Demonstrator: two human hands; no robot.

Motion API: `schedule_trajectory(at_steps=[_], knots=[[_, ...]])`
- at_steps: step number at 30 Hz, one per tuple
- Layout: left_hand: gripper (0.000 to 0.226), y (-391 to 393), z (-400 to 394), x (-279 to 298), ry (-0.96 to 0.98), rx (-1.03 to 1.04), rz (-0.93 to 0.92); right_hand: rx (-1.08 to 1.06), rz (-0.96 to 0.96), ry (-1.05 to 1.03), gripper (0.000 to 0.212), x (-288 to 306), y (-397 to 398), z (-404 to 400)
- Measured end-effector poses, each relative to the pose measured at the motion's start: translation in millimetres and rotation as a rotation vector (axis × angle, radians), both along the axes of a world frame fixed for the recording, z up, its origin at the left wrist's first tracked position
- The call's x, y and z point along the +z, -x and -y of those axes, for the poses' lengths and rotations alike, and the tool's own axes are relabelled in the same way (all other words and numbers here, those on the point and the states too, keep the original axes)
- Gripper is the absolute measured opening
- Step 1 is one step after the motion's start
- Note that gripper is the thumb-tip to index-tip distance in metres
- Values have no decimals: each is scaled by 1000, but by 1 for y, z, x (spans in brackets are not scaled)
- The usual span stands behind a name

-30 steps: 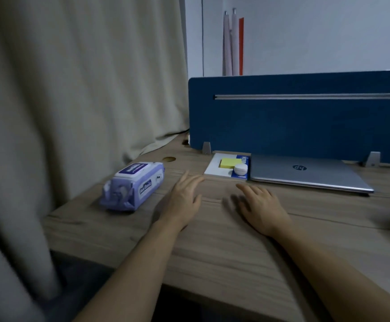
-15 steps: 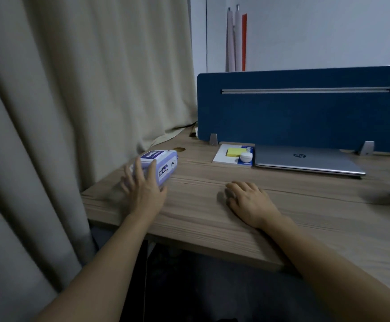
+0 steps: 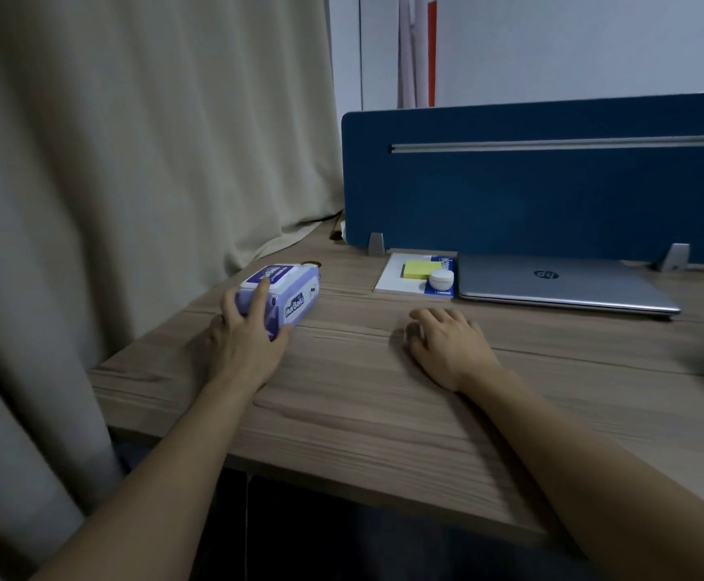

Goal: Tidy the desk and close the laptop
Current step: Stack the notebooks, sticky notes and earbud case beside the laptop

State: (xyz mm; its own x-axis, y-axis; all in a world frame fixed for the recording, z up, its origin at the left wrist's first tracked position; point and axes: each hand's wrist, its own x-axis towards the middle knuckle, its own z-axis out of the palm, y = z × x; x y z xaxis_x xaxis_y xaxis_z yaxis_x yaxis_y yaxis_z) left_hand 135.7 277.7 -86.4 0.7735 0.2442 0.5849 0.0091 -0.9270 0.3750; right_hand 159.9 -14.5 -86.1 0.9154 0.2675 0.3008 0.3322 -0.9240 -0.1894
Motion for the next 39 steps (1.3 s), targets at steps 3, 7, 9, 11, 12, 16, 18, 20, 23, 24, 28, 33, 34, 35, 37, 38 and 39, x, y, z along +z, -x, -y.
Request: schedule_trajectory(at_steps=[3, 7, 9, 11, 12, 16, 18, 20, 23, 24, 28, 33, 34, 35, 37, 38, 39], knots=[[75, -17, 13, 0, -66, 20, -25, -10, 27, 3, 47, 0, -16, 0], [78, -48, 28, -4, -79, -19, -67, -30, 61, -5, 46, -1, -36, 2], [79, -67, 34, -6, -58, -50, -82, -39, 80, -5, 46, -1, -46, 4], [80, -85, 41, -8, -39, -82, -93, -47, 97, -7, 44, 0, -57, 6], [80, -93, 44, -8, -36, -94, -95, -51, 114, -6, 43, 0, -61, 6], [81, -124, 61, -10, -41, -119, -74, -86, 165, 8, 41, -2, -81, 8], [81, -140, 71, -10, -47, -131, -54, -91, 173, 15, 41, -3, -95, 10], [80, -155, 79, -9, -39, -152, -69, -101, 183, 3, 40, -3, -106, 11], [81, -181, 89, -10, -33, -182, -89, -130, 197, 1, 38, -4, -125, 14], [81, -189, 93, -10, -40, -183, -90, -141, 199, 3, 38, -4, -130, 15], [79, -217, 104, -11, -41, -187, -95, -160, 215, 13, 39, -4, -149, 17], [77, -242, 112, -13, -6, -210, -110, -177, 244, 22, 41, -4, -164, 17], [77, -245, 113, -13, -1, -212, -114, -179, 248, 22, 41, -4, -166, 17], [78, -246, 113, -13, 5, -215, -119, -180, 251, 20, 41, -4, -166, 17], [78, -247, 113, -12, 24, -223, -135, -178, 251, 13, 41, -4, -166, 17], [79, -245, 114, -11, 31, -227, -141, -177, 249, 11, 41, -4, -164, 18], [78, -241, 114, -11, 33, -227, -142, -176, 247, 10, 41, -3, -162, 18]])
